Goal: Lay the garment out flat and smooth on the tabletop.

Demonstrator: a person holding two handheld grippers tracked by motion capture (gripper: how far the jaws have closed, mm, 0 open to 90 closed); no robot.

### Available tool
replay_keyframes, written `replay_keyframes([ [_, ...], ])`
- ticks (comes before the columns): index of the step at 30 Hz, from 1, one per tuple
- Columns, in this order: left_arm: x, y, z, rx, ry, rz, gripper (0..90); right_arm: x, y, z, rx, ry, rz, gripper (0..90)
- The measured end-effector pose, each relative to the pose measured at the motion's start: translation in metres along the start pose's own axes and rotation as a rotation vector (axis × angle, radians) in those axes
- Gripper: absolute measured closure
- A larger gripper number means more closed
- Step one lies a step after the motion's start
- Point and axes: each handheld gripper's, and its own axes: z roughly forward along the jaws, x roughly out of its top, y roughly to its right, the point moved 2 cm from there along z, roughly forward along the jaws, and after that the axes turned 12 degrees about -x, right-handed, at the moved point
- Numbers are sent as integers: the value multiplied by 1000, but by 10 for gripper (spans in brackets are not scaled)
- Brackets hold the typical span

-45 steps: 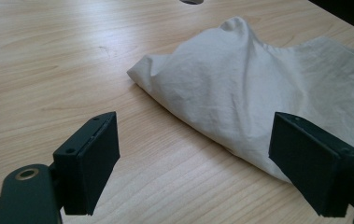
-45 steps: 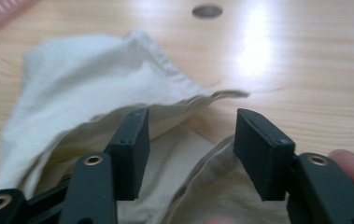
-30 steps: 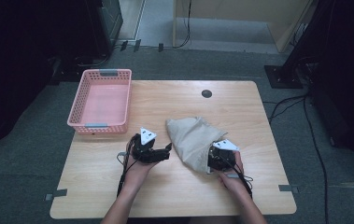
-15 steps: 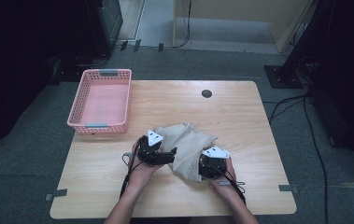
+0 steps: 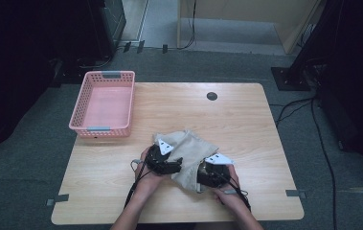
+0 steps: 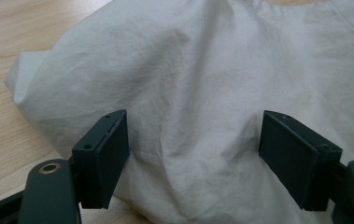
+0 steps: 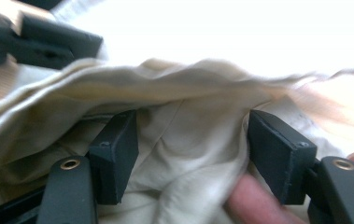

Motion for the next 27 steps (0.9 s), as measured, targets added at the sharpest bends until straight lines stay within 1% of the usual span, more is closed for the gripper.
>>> replay_keyframes([
  [2,-1,0,0,8,0,9,276,9,12,-11,33,29,16,361],
  [3,-1,0,0,10,2,14,286,13,20,-18,39,49,27,369],
  [4,-2,0,0,4,9,19,343,17,29,-23,26,66,41,374],
  [5,-2,0,-1,4,16,24,412,20,38,-28,0,81,53,383],
  [6,-2,0,-1,0,18,25,450,22,47,-30,-32,92,67,408],
  [8,-1,1,-2,-7,30,29,535,20,62,-28,-100,84,90,467],
  [9,-1,1,-3,-9,32,40,576,18,68,-25,-112,68,102,482],
  [10,-1,1,-4,-18,41,36,630,14,71,-21,-113,48,107,498],
  [11,-1,1,-5,-18,47,35,675,10,72,-16,-107,30,101,502],
  [14,-1,-2,-9,-11,62,32,800,1,69,-1,-103,-20,74,502],
  [15,-1,-3,-10,-14,68,27,832,-1,68,2,-105,-30,63,502],
  [16,0,-3,-12,-16,73,27,840,-2,67,5,-110,-38,52,502],
  [17,0,-2,-14,-21,80,21,825,-4,66,7,-108,-44,48,504],
  [18,2,0,-15,-38,93,12,773,-4,66,8,-107,-43,50,507],
  [19,3,2,-16,-58,100,7,699,-5,65,8,-106,-38,51,513],
  [20,5,5,-17,-78,98,6,649,-5,65,8,-108,-37,52,523],
  [22,9,14,-18,-129,101,21,559,-5,63,8,-113,-31,48,548],
  [25,17,30,-23,-197,121,36,480,-6,54,8,-127,-20,26,551],
  [27,22,41,-27,-232,126,49,446,-6,49,8,-130,-20,20,552],
])
